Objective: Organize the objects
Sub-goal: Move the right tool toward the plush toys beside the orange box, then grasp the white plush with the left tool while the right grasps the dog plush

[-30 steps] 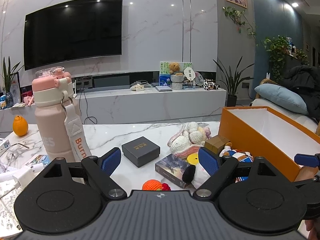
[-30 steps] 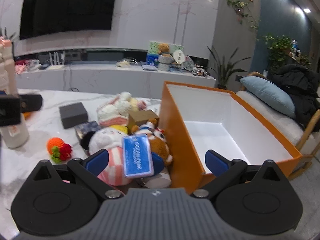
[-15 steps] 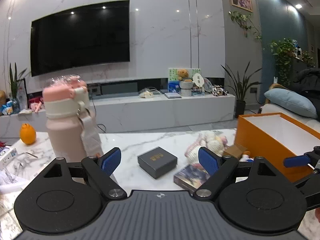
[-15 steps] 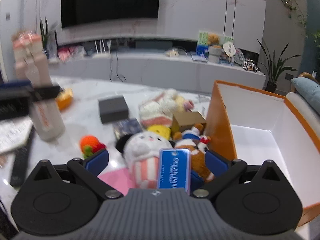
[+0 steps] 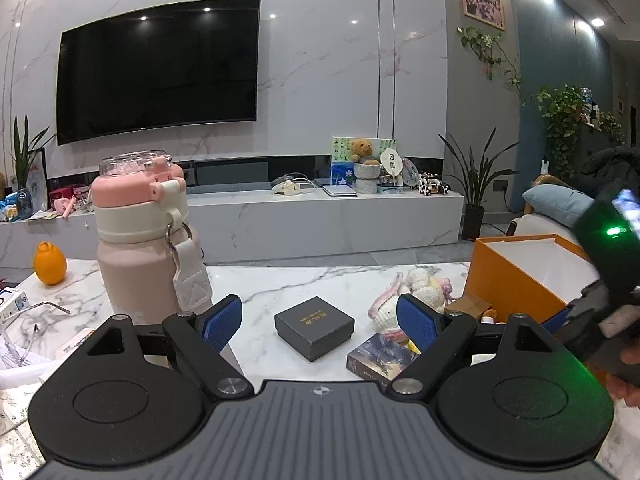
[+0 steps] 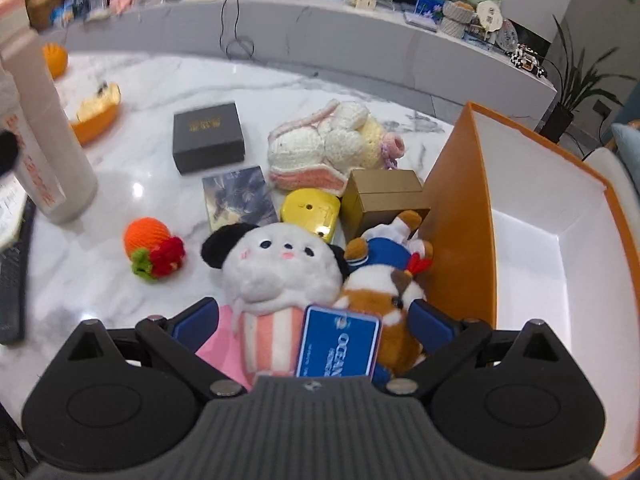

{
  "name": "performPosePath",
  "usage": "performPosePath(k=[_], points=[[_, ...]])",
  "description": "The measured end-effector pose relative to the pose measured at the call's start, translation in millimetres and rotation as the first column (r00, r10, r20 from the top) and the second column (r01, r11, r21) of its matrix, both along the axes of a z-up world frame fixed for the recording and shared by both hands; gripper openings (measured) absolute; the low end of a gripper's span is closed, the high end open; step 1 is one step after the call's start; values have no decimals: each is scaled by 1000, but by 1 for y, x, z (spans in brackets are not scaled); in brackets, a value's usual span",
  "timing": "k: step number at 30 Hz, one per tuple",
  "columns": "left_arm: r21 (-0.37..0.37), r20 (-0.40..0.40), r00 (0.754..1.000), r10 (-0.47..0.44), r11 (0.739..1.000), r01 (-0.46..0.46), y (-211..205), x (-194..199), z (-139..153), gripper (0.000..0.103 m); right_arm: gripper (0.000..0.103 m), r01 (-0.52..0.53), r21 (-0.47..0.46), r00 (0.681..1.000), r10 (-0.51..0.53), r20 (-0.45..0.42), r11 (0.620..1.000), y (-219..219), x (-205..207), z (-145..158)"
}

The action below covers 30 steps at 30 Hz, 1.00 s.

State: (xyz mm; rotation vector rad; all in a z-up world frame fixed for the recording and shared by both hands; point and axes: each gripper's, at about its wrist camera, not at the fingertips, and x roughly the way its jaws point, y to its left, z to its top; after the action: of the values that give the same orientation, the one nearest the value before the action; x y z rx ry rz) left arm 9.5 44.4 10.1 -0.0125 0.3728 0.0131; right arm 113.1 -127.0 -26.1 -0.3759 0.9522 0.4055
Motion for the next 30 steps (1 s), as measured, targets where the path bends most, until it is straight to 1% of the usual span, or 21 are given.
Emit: performPosePath(k=[3,5,8,9,12,16,18,19,21,23,24,25,27,30], points=[[-14,-7,1000,8,1000,-8,4,1,1,100,102,54,-129,996,-62,-58,990,12,14,-10],[-27,-11,1000,9,1000,-9,6,1,1,100,102,67,-173,989,-88,-118,983,21,24,-13],[-41,-15,1000,10,999,-11,8,3,2,100,102,96,-184,974,-130,-184,978,26,41,-11],[-42,-16,1000,12,999,-13,8,4,3,100,102,109,-170,968,-143,-205,979,23,45,-9],[-45,-14,1000,16,999,-16,11,3,3,100,102,163,-79,946,-179,-270,983,10,52,0],[-54,-12,1000,6,998,-7,11,2,5,100,102,174,-10,934,-168,-317,985,7,47,4],[-49,-18,1000,0,999,-1,10,3,4,100,102,150,28,931,-132,-340,988,12,42,4],[-44,-26,1000,-8,999,7,9,4,2,100,102,137,49,927,-111,-358,989,12,40,3],[-45,-71,997,-31,999,28,6,9,-4,100,102,155,88,913,-109,-392,984,11,38,4],[-97,-168,983,-77,993,61,7,20,-13,100,102,198,108,908,-141,-394,974,6,39,5],[-144,-227,969,-100,987,69,9,27,-18,100,102,224,120,908,-162,-388,967,2,39,6],[-181,-266,957,-117,981,70,11,32,-21,100,101,256,141,902,-184,-390,956,-3,41,7],[-252,-330,931,-153,965,69,12,42,-27,100,100,314,189,882,-212,-420,931,-15,43,8],[-346,-402,885,-236,934,91,5,64,-32,100,99,370,201,856,-249,-453,907,-21,48,8]])
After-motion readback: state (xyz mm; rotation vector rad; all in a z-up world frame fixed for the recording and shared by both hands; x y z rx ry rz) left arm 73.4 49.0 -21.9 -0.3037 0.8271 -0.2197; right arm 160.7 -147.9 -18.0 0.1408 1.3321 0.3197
